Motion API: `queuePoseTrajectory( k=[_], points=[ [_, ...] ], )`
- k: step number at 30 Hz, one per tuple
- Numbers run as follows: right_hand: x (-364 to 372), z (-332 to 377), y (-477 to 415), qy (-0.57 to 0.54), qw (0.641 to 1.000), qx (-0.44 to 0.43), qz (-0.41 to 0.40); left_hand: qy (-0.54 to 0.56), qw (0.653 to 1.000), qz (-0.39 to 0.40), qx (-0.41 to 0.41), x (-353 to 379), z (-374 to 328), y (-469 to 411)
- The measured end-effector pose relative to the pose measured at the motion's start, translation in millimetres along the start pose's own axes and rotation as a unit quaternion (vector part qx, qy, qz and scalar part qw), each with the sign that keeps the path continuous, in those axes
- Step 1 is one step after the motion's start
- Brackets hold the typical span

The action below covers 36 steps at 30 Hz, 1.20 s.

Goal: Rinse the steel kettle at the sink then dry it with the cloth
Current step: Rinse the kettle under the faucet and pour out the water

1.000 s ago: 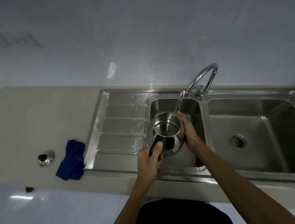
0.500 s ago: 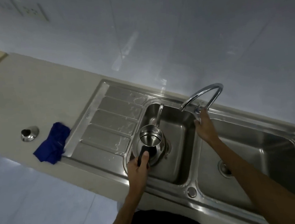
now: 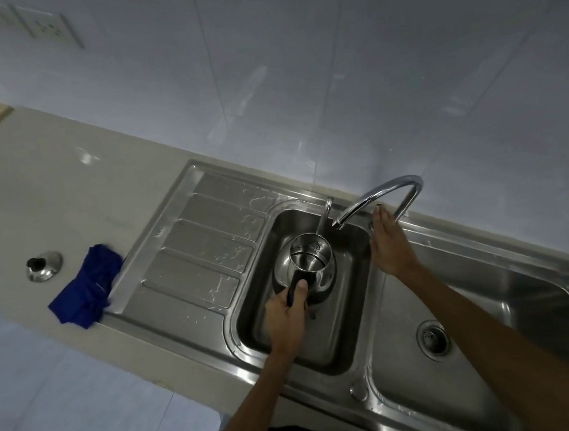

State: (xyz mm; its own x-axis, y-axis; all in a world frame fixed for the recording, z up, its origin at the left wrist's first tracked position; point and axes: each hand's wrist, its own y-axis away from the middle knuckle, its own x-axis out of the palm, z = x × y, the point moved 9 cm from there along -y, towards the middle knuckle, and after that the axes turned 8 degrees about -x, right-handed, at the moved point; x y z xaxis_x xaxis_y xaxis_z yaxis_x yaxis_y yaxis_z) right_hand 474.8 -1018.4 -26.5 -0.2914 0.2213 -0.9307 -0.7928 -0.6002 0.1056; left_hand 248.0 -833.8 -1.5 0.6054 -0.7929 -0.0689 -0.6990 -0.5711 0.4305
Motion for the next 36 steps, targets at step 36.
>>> queuePoseTrajectory(
  k=[36],
  points=[
    [110.8,59.1,58.7,-0.743,0.534,0.394,-0.091,0.018,0.993,0.115,0.015,48.8,-10.7,-11.1]
  ],
)
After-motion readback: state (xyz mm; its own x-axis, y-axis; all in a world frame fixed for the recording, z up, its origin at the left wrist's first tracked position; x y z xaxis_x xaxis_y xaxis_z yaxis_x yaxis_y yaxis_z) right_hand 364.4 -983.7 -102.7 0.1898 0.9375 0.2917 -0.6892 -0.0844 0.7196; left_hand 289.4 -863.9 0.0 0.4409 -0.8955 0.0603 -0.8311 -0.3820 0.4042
